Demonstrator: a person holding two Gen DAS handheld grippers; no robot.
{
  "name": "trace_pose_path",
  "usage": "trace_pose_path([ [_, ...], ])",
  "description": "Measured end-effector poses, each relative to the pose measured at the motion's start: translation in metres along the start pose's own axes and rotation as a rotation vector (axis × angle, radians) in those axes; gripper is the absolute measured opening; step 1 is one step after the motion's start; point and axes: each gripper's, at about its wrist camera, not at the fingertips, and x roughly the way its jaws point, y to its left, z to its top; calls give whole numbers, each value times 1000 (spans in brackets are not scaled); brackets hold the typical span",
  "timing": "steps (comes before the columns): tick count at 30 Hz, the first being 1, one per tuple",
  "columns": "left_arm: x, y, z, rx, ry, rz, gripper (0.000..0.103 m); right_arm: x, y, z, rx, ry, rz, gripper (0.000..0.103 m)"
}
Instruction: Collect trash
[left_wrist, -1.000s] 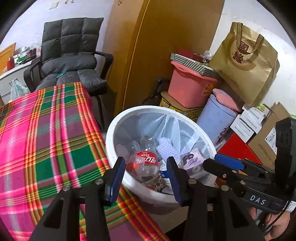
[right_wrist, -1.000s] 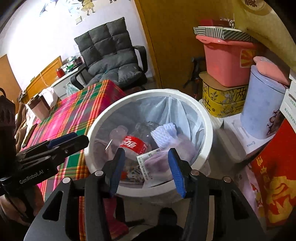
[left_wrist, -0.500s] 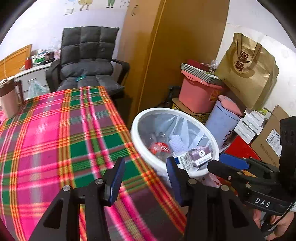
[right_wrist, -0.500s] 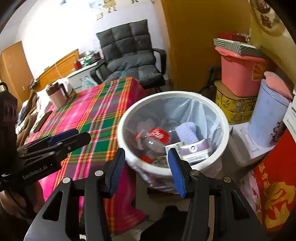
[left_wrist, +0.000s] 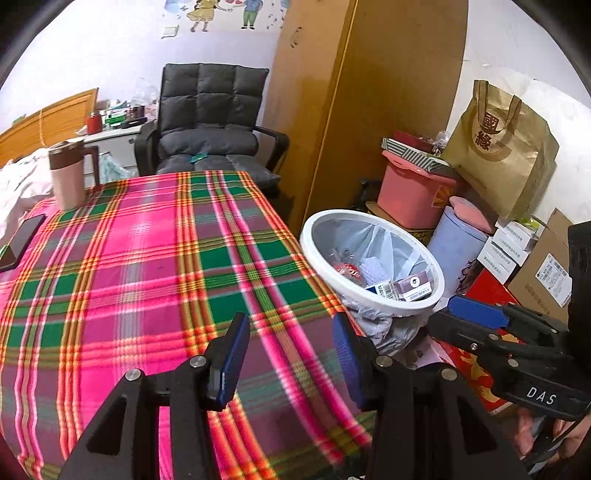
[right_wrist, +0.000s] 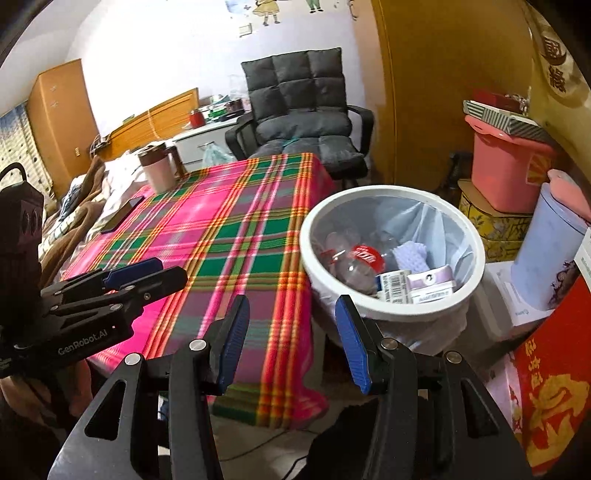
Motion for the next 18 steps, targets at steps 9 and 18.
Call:
trace_pose_path([
  [9,-16,10,-13,-34,-1,24,46,-3,6,-7,0,2,7,51],
  [18,-17,13,-15,-41,2,34,46,-5,11,-8,-7,-1,8,51],
])
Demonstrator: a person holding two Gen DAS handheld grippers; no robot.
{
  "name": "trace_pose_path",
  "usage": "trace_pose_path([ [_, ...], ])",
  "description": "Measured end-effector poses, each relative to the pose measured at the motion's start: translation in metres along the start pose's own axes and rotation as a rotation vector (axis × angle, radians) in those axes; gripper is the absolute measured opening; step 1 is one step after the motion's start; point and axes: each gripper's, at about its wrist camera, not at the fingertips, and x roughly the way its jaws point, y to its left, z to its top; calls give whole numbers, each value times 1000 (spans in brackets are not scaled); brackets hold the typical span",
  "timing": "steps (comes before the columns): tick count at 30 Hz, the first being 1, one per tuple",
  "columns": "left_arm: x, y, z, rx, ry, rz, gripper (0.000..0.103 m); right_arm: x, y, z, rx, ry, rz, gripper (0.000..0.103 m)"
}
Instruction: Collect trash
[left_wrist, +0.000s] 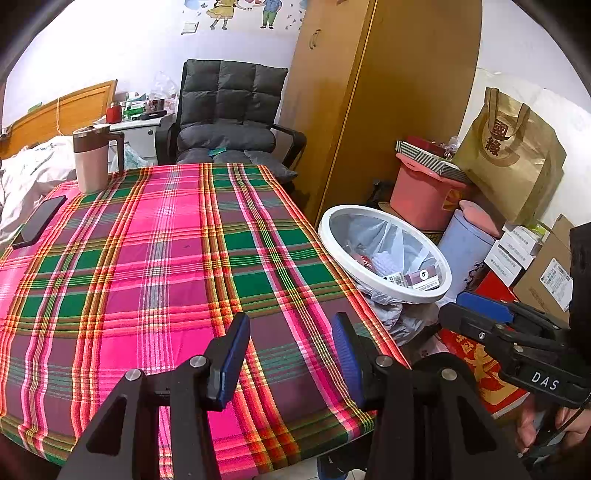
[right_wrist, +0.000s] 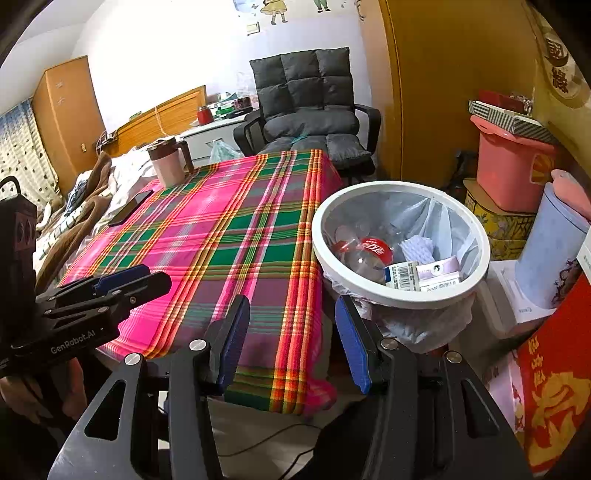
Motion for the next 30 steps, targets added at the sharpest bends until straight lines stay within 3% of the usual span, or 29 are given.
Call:
trace_pose_path([
  [30,-4,1,-4,-4,1,13,46,1,0,1,-1,4,1,51],
])
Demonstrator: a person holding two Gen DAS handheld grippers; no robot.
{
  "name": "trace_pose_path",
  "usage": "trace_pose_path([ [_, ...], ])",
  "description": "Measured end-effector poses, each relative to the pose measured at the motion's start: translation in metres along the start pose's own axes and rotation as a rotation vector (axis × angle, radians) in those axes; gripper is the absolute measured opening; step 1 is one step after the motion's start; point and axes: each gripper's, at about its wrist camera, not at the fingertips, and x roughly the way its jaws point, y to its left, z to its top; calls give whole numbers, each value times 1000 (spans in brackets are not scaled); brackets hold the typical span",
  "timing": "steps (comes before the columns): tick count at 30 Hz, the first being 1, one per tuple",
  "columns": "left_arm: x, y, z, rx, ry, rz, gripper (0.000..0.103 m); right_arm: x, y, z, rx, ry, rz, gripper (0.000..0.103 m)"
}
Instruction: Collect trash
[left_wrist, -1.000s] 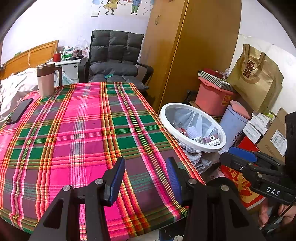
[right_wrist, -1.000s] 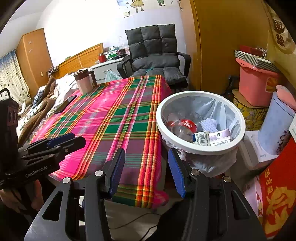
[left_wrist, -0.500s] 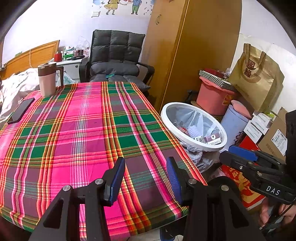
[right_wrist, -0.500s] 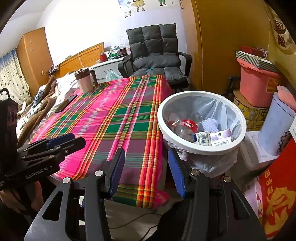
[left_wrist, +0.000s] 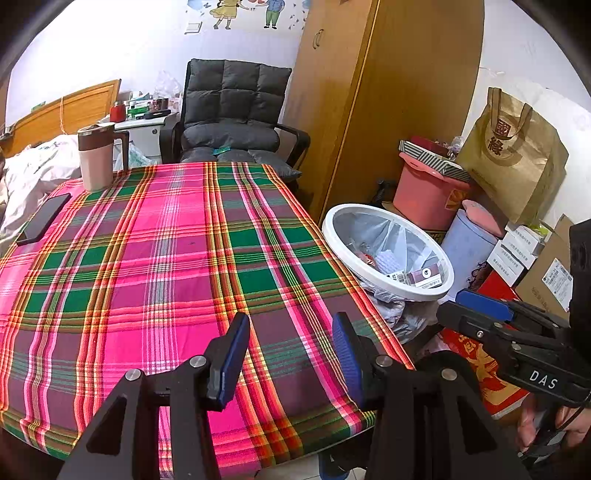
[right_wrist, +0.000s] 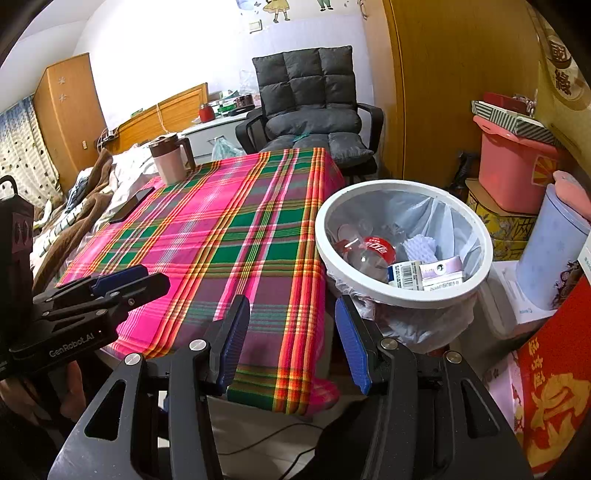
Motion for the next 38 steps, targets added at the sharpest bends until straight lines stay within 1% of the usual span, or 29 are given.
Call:
trace_pose_path([
  [10,1,1,0,-6,8,0,46,0,0,0,-2,-1,0,51],
  [21,-1,3,-1,-7,5,16,46,1,0,0,-2,1,1,51],
  [30,0,4,-3,-20,13,2,46,1,1,0,-2,3,1,51],
  [38,1,4,-3,-26,11,12,46,2,2,0,-3,4,0,51],
])
